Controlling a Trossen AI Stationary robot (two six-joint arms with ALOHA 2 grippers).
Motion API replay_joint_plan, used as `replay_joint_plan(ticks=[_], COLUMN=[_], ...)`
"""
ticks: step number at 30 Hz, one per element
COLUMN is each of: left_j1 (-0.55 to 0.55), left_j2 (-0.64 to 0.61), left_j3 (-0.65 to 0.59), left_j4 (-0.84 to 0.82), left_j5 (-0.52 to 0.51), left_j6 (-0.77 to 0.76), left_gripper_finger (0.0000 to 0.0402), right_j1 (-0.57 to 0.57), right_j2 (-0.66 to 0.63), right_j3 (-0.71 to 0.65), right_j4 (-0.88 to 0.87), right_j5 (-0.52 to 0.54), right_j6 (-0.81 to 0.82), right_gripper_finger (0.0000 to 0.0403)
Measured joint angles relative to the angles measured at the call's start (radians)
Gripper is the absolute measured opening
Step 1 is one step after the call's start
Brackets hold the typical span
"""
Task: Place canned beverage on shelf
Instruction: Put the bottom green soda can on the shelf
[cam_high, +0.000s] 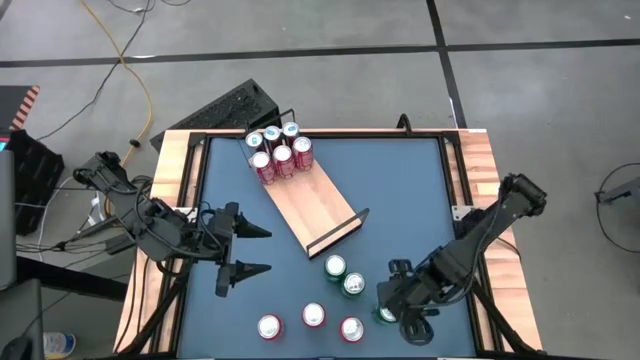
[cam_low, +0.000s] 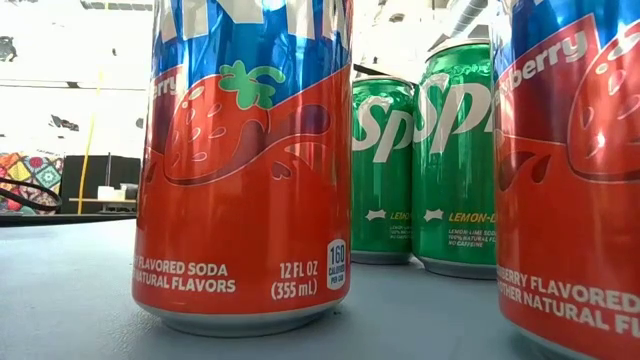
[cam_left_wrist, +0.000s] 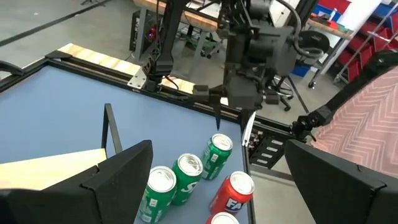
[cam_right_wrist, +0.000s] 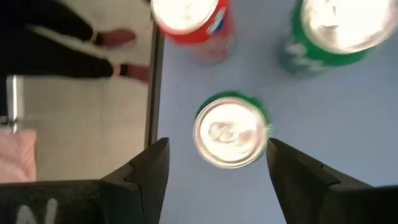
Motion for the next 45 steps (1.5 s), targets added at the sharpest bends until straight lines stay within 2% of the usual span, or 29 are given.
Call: replay_joint_plan(ticks=[4, 7, 16, 23, 30, 40, 45], left_j1=[0.0, 0.0, 0.0, 0.0, 0.0, 0.0, 0.0], left_j2=[0.0, 0.0, 0.0, 0.0, 0.0, 0.0, 0.0], left_j3=[0.0, 0.0, 0.0, 0.0, 0.0, 0.0, 0.0], left_j4=[-0.002, -0.013, -0.048, -0.05, -0.05, -0.053, -0.053], left_j5=[0.0, 0.0, -0.019, -0.043, -0.045, -0.045, -0.045], left_j6=[-0.001, 0.002, 0.003, 0.002, 0.001, -0.001, 0.002], left_gripper_finger=[0.0352, 0.0352, 0.0352, 0.0352, 0.0352, 0.0352, 0.0352], right_j1=[-0.005, -0.01, -0.007, 0.009, -0.001, 0.033, 0.066], right_j2=[0.038, 0.051, 0.048, 0.093, 0.096, 0.096, 0.096], right_j3=[0.0, 0.0, 0.001, 0.0, 0.0, 0.0, 0.0], right_j4=[0.02, 0.034, 0.033, 0.063, 0.044, 0.041, -0.003], right_j5=[-0.067, -0.068, -0.013, -0.002, 0.092, 0.069, 0.148], right_j6=[0.014, 0.053, 0.058, 0.034, 0.013, -0.009, -0.138], right_gripper_finger=[0.0251, 0.0251, 0.0251, 0.0251, 0.0251, 0.0251, 0.0251])
